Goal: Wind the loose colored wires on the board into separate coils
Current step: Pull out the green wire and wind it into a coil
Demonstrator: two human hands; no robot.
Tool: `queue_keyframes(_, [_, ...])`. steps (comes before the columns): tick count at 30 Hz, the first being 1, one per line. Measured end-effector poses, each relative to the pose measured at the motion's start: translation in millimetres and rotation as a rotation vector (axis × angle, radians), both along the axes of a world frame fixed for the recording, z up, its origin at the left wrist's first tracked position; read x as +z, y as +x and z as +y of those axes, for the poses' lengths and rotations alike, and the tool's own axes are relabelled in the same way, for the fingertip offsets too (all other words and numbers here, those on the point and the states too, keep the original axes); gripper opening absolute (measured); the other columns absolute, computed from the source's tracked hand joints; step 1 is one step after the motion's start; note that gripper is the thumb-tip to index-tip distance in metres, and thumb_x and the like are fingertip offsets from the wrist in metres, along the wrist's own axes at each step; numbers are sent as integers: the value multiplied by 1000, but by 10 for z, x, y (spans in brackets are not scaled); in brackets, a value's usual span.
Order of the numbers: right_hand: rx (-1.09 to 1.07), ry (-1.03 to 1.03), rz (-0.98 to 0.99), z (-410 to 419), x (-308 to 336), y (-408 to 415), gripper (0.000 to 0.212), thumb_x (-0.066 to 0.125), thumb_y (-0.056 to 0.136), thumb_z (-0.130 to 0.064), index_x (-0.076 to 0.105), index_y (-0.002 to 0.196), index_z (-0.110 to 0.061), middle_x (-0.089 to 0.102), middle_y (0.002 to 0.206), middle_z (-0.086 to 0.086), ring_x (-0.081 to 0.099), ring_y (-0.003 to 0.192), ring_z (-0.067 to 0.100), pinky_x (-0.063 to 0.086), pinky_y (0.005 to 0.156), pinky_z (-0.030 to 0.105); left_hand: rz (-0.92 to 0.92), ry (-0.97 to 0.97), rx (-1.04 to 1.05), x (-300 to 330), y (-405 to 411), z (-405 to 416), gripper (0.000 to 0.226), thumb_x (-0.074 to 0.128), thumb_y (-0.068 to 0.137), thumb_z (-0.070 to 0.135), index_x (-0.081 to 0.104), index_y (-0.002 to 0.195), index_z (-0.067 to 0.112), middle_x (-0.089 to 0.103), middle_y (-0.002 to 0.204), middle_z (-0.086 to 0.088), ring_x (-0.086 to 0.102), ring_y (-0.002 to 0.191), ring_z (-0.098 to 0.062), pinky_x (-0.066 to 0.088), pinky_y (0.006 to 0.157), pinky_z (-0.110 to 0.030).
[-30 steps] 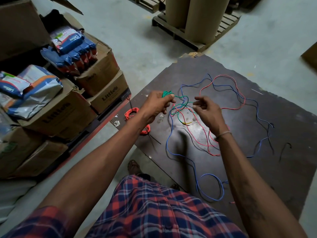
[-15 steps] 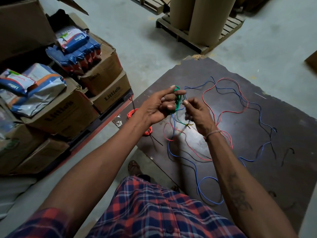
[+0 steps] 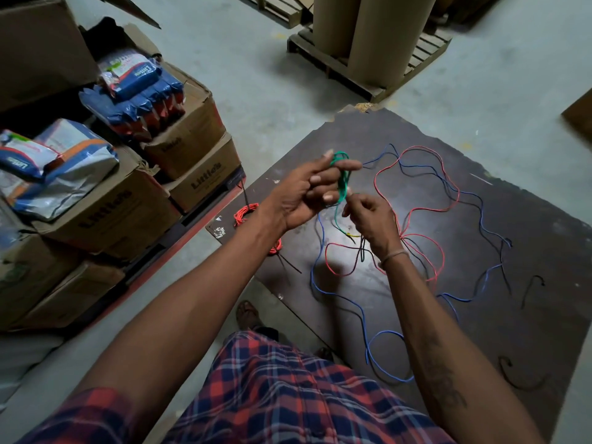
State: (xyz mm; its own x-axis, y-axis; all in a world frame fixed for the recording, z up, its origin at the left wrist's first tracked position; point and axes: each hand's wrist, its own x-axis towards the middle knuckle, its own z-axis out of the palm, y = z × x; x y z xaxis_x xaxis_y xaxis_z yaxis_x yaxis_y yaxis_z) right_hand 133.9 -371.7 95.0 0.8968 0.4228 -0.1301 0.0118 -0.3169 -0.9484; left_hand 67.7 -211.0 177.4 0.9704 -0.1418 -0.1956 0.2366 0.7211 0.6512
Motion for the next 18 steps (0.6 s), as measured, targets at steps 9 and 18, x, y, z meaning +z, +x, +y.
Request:
queue_keyframes(9, [350,-326,-52,-285,-37,-191,27,65,100,-26,67,76,-14,69,57,1,74,57,15,49,63,29,-43,1434,421,-261,233,-5,28,36,110,30,54,117,9,66,120,-10,67,106,-26,48,93,-43])
queue_keyframes(18, [103,-439,-425,-431,-151,80,10,76,84,-18,68,89,-18,66,64,-3,63,64,18,37,61,30,-124,2026,-449,-579,2,89,49,53,98,58,49,99,9,58,102,-14,58,100,-37,30,71,-36])
